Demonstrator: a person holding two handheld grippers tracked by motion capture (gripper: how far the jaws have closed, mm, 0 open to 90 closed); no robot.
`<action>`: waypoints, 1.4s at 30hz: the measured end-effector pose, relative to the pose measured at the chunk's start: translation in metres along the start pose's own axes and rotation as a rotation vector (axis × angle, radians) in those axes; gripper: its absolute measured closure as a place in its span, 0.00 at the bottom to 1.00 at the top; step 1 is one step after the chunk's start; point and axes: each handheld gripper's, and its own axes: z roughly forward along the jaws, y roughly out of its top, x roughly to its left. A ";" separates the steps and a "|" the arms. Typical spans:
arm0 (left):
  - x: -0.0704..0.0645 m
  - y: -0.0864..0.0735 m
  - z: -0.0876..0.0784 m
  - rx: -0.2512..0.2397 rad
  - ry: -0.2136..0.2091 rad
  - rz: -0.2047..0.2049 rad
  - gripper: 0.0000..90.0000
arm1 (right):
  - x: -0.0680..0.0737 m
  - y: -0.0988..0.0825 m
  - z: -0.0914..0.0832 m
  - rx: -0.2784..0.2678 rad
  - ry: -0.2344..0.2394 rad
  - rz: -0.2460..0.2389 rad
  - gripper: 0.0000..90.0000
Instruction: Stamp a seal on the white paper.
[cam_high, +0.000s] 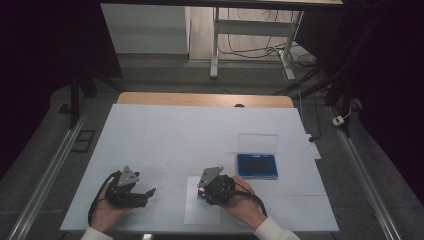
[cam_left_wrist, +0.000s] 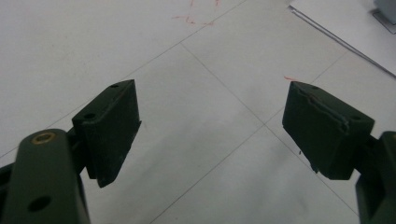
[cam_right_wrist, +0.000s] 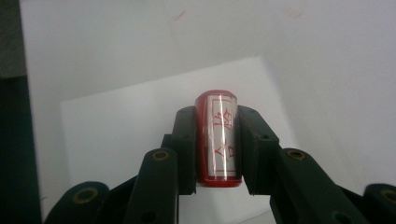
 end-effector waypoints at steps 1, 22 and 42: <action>0.000 0.000 0.000 0.000 0.000 -0.001 0.21 | -0.003 -0.001 -0.004 -0.033 0.026 0.030 0.77; 0.001 -0.001 -0.001 -0.006 0.002 -0.003 0.21 | -0.042 -0.020 -0.057 -0.235 -0.013 0.218 0.77; -0.001 0.001 0.000 0.000 0.003 0.009 0.21 | -0.059 -0.032 -0.078 -0.256 -0.095 0.265 0.77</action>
